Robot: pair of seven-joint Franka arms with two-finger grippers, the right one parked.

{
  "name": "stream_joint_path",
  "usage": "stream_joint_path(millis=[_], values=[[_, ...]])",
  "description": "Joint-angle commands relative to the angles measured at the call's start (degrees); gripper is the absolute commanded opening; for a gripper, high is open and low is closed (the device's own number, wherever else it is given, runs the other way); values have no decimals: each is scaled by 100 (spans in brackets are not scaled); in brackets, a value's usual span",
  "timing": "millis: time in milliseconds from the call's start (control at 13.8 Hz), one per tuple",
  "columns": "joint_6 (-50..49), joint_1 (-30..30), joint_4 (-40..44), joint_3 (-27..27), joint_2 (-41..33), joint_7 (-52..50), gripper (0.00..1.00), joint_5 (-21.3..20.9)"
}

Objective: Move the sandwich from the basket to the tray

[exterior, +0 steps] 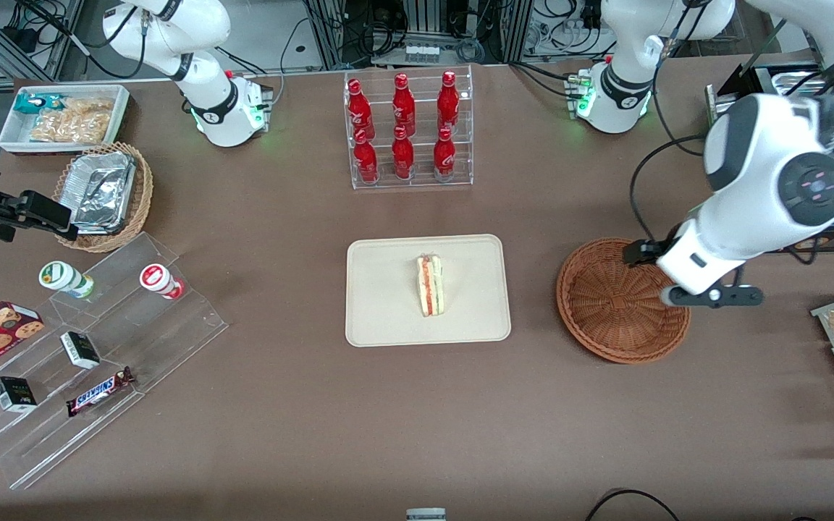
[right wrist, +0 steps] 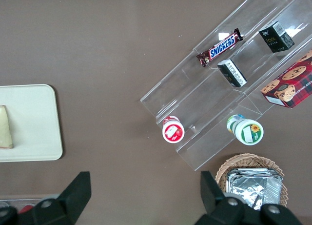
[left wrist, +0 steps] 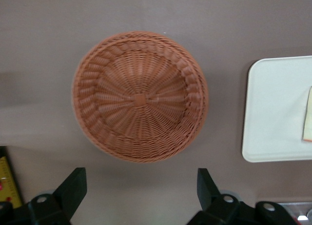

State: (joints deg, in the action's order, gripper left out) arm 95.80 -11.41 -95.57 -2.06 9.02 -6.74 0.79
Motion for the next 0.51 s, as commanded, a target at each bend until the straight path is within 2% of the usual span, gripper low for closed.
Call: stream_joint_path(millis=[0,217,434], values=[[-359,1014,-15,791,-497,322,100,-8],[-501,1807,56,1452,-752,322,100,-209],[-721,1914,161,1463,-919,314,100,-255]])
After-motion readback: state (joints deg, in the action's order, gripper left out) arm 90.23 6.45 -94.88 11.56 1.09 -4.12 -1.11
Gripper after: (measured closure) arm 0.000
